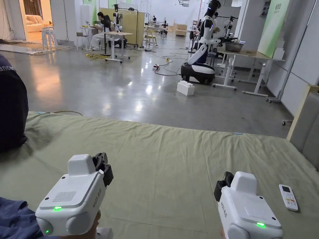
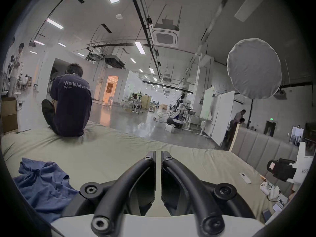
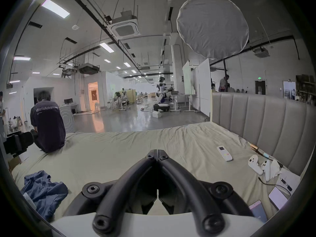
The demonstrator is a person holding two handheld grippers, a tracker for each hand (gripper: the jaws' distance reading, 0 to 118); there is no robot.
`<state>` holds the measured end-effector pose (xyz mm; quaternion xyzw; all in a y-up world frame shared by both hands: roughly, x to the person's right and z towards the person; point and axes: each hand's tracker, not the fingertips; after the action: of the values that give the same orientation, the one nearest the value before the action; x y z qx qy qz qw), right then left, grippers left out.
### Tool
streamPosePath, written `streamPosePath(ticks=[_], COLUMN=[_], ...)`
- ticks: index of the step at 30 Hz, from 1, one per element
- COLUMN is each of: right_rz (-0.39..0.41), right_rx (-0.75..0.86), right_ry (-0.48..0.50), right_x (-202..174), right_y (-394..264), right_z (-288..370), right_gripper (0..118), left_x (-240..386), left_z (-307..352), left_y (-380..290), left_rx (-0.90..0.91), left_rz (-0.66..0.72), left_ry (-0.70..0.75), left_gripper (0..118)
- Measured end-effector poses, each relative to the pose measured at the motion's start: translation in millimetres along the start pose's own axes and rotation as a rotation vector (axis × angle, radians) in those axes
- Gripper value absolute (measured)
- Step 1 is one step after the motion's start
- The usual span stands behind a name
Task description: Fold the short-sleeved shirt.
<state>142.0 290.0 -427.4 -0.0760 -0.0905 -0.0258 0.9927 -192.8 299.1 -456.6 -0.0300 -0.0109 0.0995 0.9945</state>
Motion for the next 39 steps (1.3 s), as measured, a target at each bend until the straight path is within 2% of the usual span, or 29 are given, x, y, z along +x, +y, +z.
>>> streamPosePath(ticks=[3,5,9,17,22,27,37,38,39], right_rz=[0.001,0.049,0.056,0.109,0.118,0.131,0.166,0.169,0.173], right_rx=[-0.004,0.004,-0.013,-0.005,-0.015,-0.023,-0.061,-0.066,-0.075], right_ry=[-0.006,-0.025,-0.018,0.022,0.043,0.058,0.103,0.107,0.110], right_x=[1.6,-2.1,-4.8,-21.2,-31.9,-40.1,-55.5,-57.5,-59.3], right_y=[0.9,3.8,7.2,8.9,4.1,-0.3,-12.8,-15.2,-17.1], right_z=[2.6,5.8,6.4,8.9,7.4,5.6,2.5,1.6,0.6], right_gripper=[0,0,0,0,0,0,0,0,0], left_x=[0.3,1.1,-6.6,-46.3,-99.6,-150.5,-242.0,-249.9,-256.5], left_z=[-0.8,0.1,2.9,17.1,27.5,35.7,13.5,13.0,12.3], left_y=[1.3,4.1,10.4,19.2,22.1,17.7,-42.8,-52.4,-60.8], left_rx=[-0.020,-0.037,-0.060,-0.214,-0.296,-0.361,-0.856,-0.881,-0.882], left_rz=[-0.053,-0.137,-0.136,-0.227,-0.139,-0.124,-0.093,-0.090,-0.090], left_ry=[0.002,0.016,0.010,0.035,0.093,0.185,0.266,0.271,0.285], left_gripper=[5,5,5,5,5,5,6,11,23])
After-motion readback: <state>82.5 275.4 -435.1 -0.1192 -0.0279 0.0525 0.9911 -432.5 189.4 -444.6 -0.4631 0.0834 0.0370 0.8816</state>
